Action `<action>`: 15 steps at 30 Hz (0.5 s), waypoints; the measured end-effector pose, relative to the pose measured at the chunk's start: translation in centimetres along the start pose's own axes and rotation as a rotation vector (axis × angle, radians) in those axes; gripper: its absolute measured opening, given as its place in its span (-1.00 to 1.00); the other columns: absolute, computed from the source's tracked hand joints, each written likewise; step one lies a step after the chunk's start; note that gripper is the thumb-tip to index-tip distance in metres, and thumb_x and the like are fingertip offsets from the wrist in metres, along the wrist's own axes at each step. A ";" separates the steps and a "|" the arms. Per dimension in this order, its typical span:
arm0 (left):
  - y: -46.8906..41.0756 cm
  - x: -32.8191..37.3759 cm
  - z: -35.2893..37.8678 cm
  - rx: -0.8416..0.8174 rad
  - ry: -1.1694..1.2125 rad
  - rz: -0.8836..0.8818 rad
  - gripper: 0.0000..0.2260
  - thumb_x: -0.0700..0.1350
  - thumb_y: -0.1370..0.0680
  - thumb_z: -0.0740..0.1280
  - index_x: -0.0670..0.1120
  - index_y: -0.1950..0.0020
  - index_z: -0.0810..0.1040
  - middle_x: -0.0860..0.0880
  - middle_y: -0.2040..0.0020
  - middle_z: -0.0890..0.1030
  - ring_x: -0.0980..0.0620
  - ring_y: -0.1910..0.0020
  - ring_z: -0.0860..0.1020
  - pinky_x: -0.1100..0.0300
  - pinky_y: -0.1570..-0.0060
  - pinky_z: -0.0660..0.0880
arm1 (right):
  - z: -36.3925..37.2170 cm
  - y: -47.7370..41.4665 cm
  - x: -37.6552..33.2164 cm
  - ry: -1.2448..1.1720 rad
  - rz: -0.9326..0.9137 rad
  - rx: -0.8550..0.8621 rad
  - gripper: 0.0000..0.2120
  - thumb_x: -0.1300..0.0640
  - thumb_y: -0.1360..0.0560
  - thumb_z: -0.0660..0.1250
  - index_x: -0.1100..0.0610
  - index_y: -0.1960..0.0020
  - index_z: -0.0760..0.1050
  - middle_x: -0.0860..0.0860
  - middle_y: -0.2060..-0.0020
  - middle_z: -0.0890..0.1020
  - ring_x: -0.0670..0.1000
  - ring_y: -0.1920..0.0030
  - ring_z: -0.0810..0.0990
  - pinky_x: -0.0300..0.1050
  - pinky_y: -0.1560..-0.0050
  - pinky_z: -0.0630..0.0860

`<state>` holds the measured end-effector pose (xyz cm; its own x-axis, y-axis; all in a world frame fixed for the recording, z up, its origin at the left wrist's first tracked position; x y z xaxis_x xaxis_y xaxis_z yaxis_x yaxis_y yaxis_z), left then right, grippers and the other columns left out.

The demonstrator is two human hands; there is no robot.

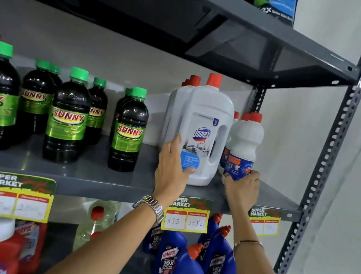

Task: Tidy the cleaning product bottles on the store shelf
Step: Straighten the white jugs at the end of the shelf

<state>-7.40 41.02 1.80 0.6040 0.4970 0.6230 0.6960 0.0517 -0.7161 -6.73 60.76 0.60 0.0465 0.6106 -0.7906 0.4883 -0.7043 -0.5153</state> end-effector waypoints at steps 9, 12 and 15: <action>0.1 -0.2 0.1 0.000 -0.002 0.010 -0.23 -0.12 -0.43 0.45 -0.04 -0.50 0.05 -0.04 -0.37 0.27 -0.01 -0.34 0.31 0.08 -0.11 0.46 | -0.5 0.6 0.0 0.012 -0.011 0.065 -0.37 0.09 -0.33 0.43 0.29 -0.27 0.25 0.26 -0.17 0.45 0.25 -0.18 0.45 0.09 -0.11 0.44; 0.2 -0.1 0.2 -0.003 -0.005 0.017 -0.23 -0.12 -0.45 0.43 -0.05 -0.51 0.03 -0.05 -0.38 0.25 0.00 -0.35 0.28 0.09 -0.10 0.45 | -0.4 0.5 0.0 0.020 -0.011 0.064 -0.37 0.08 -0.34 0.43 0.29 -0.27 0.25 0.25 -0.17 0.45 0.25 -0.18 0.44 0.09 -0.10 0.45; 0.2 -0.1 0.2 0.001 -0.002 0.018 -0.24 -0.12 -0.46 0.42 -0.04 -0.51 0.01 -0.05 -0.36 0.25 -0.01 -0.34 0.30 0.09 -0.06 0.47 | -0.3 0.6 0.1 0.013 -0.021 0.073 -0.37 0.07 -0.34 0.43 0.28 -0.28 0.25 0.25 -0.17 0.45 0.23 -0.18 0.45 0.08 -0.09 0.46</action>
<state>-7.37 41.16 1.52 0.6161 0.4994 0.6091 0.6844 0.0435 -0.7279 -6.16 60.52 0.36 0.0486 0.6296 -0.7754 0.4241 -0.7158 -0.5547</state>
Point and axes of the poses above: each hand's wrist, its own y-axis away from the middle knuckle, its own z-axis out of the palm, x = y × z, the point moved 4 cm from there along -y, towards the middle knuckle
